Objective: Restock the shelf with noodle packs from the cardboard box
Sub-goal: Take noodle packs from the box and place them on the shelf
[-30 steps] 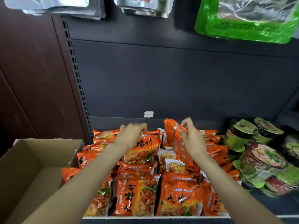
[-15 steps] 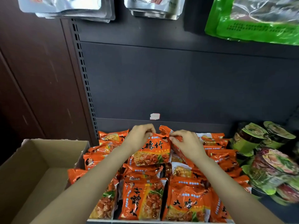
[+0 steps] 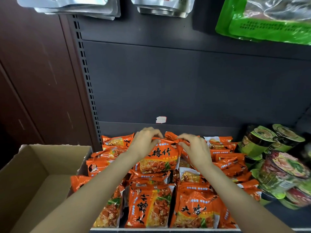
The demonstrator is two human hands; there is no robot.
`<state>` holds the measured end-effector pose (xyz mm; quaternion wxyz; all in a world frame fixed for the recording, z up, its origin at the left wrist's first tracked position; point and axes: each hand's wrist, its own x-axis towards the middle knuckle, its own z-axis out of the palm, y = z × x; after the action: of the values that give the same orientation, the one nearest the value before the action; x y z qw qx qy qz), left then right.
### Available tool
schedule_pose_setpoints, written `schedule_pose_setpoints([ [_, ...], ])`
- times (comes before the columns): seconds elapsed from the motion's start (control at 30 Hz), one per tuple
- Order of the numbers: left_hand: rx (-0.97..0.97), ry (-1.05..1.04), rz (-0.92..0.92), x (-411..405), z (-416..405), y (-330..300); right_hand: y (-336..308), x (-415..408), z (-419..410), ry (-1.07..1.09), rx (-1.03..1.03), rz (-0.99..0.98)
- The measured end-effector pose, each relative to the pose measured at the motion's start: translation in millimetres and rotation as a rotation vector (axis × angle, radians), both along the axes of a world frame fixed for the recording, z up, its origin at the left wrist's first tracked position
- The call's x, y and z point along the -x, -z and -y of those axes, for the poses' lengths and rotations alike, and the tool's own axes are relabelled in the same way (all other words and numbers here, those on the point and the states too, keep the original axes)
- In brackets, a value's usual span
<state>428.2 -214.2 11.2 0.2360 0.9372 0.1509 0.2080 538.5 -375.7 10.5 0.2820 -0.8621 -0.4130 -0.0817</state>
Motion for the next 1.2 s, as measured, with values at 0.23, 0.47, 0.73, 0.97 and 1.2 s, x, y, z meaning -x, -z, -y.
schedule_pose_setpoints([
  [0.23, 0.12, -0.256, 0.025, 28.3, -13.9, 12.4, -1.7, 5.8, -12.1, 0.065, 0.063, 0.033],
  [0.47, 0.154, -0.335, 0.043, 55.6, -27.4, 32.0, 0.9, 12.8, -23.8, 0.119, 0.103, 0.051],
  [0.73, 0.287, -0.169, -0.14, 61.8, -29.7, 52.3, 4.2, 12.4, -21.9, -0.056, 0.253, 0.07],
  [0.97, 0.588, -0.201, -0.005, 51.5, -21.0, 46.7, 0.8, 21.3, -20.9, -0.003, 0.284, 0.132],
  [1.2, 0.266, -0.117, -0.333, 60.7, -32.2, 55.0, 3.5, 25.4, -24.8, 0.065, 0.237, 0.171],
])
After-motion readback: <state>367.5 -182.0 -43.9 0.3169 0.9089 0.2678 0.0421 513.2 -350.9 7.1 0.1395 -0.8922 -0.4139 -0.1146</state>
